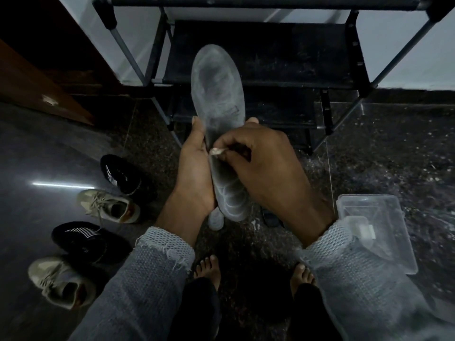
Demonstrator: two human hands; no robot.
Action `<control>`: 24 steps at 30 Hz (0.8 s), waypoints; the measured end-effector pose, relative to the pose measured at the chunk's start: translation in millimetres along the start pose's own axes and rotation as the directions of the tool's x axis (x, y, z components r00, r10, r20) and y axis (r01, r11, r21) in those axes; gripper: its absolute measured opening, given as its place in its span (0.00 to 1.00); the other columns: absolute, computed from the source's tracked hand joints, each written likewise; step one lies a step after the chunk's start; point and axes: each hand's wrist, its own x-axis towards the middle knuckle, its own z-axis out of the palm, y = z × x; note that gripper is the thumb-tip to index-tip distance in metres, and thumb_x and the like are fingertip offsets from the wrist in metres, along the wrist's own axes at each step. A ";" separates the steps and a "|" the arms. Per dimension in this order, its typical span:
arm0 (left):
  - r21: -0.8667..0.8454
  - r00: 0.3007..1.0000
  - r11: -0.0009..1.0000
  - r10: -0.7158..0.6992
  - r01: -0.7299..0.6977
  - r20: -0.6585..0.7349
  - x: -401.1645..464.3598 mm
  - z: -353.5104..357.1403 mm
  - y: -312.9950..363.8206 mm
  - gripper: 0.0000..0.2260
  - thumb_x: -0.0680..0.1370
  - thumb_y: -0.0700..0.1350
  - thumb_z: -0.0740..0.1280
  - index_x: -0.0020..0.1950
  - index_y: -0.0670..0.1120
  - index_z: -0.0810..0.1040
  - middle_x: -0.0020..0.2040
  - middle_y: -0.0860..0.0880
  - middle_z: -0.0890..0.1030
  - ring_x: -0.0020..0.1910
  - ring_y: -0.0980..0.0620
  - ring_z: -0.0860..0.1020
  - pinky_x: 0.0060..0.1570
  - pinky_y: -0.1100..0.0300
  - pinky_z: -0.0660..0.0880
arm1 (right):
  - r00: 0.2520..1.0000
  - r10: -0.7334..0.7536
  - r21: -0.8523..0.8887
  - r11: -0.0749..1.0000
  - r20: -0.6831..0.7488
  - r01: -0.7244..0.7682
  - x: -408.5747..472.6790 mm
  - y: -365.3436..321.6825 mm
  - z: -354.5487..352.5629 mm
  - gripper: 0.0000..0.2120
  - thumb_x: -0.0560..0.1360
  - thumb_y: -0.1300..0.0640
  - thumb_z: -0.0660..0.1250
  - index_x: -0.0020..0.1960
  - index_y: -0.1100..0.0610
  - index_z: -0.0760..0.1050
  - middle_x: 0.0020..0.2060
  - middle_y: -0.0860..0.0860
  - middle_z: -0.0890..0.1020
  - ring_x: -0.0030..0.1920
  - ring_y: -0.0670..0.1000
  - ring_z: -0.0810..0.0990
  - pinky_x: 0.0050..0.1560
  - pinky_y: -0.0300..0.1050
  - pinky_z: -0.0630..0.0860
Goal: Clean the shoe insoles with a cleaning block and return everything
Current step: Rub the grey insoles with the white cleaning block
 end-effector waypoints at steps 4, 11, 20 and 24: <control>-0.005 1.000 1.000 0.026 -0.026 -0.008 -0.6 -1.8 2.2 0.33 0.80 0.64 0.51 0.67 0.37 0.72 0.65 0.39 0.78 0.66 0.43 0.75 0.71 0.50 0.66 | 0.963 -0.023 0.037 0.999 0.270 0.013 1.7 -3.4 -13.6 0.06 0.74 0.62 0.70 0.46 0.52 0.83 0.43 0.44 0.84 0.47 0.42 0.81 0.53 0.41 0.78; 0.015 0.998 0.999 0.041 -0.040 -0.037 -2.1 1.4 2.6 0.33 0.81 0.64 0.51 0.66 0.37 0.73 0.64 0.39 0.78 0.65 0.44 0.77 0.69 0.50 0.69 | 0.980 -0.010 0.047 0.999 0.197 0.000 -1.0 -3.7 -8.5 0.06 0.74 0.61 0.70 0.45 0.51 0.83 0.42 0.43 0.84 0.45 0.39 0.81 0.50 0.41 0.79; 0.034 0.997 0.996 0.080 -0.079 -0.021 -2.2 -2.1 6.1 0.30 0.81 0.63 0.49 0.66 0.40 0.73 0.64 0.38 0.78 0.66 0.43 0.75 0.68 0.49 0.69 | 0.916 0.005 0.079 0.996 0.400 -0.040 -0.6 -8.2 -18.2 0.04 0.73 0.61 0.72 0.45 0.52 0.83 0.40 0.42 0.84 0.44 0.37 0.81 0.48 0.32 0.78; 0.048 0.998 0.998 0.050 -0.048 -0.035 -2.5 1.4 2.9 0.31 0.81 0.64 0.49 0.62 0.39 0.76 0.64 0.40 0.79 0.65 0.44 0.76 0.68 0.50 0.68 | 0.987 0.057 0.044 0.997 0.149 -0.064 -3.2 -4.8 -3.0 0.05 0.75 0.58 0.70 0.46 0.50 0.83 0.41 0.43 0.84 0.44 0.40 0.81 0.50 0.44 0.80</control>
